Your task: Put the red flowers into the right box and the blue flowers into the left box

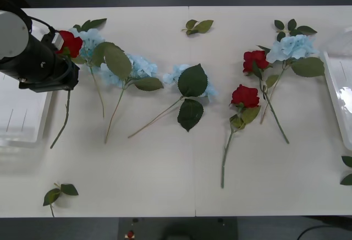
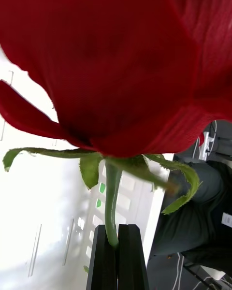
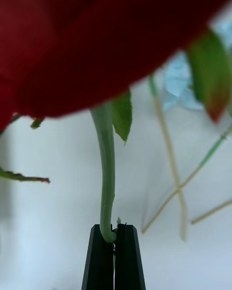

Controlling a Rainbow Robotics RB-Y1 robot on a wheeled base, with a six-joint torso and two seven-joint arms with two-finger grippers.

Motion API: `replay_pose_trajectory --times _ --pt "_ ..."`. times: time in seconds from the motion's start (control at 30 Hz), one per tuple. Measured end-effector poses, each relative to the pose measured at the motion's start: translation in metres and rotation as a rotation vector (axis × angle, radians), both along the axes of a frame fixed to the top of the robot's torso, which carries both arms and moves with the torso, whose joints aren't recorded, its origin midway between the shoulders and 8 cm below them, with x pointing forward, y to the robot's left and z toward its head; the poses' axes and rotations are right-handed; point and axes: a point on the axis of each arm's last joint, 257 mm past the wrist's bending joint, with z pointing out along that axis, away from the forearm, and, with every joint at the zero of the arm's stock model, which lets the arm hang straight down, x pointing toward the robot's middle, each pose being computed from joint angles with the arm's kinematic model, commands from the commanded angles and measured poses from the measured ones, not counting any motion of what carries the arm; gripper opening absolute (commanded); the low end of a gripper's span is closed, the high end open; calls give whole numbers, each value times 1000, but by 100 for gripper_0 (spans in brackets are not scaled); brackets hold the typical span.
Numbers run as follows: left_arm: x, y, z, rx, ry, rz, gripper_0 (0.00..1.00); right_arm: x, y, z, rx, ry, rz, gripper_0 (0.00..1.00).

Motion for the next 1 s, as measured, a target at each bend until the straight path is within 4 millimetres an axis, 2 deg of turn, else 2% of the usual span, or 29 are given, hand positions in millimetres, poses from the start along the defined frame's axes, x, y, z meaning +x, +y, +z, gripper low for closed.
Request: replay_pose_trajectory --times 0.13,0.2,0.5,0.53,0.57,0.6,0.67,0.73,0.77,0.87,1.0 --pt "-12 -8 14 -52 9 -103 0 -1 -11 -17 -18 -8 -11 0" --pt "-16 -18 23 -108 3 -154 0 -2 -17 -24 -30 -9 -18 0" --pt "-23 -94 71 -414 -104 -372 0 -9 -30 -49 -19 -27 -41 0" --pt "-24 -103 76 -441 -115 -392 0 -9 -31 -50 -19 -27 -43 10" --pt "-25 -111 80 -468 -127 -409 0 -10 -32 -50 -19 -26 -45 28" --pt "-25 -119 84 -494 -138 -424 0 -11 -33 -51 -19 -25 -48 36" --pt "-26 -137 93 -545 -171 -467 0 -12 -33 -51 -18 -25 -49 67" --pt "-27 -154 101 -586 -213 -525 0 -11 -33 -52 -15 -26 -49 82" --pt "-28 -163 106 -609 -232 -552 0 -11 -32 -52 -10 -28 -50 88" --pt "-31 -187 119 -694 -265 -580 0 -11 -31 -53 0 -31 -51 98" --pt "-34 -219 128 -775 -287 -607 0 -10 -29 -54 8 -34 -52 100"
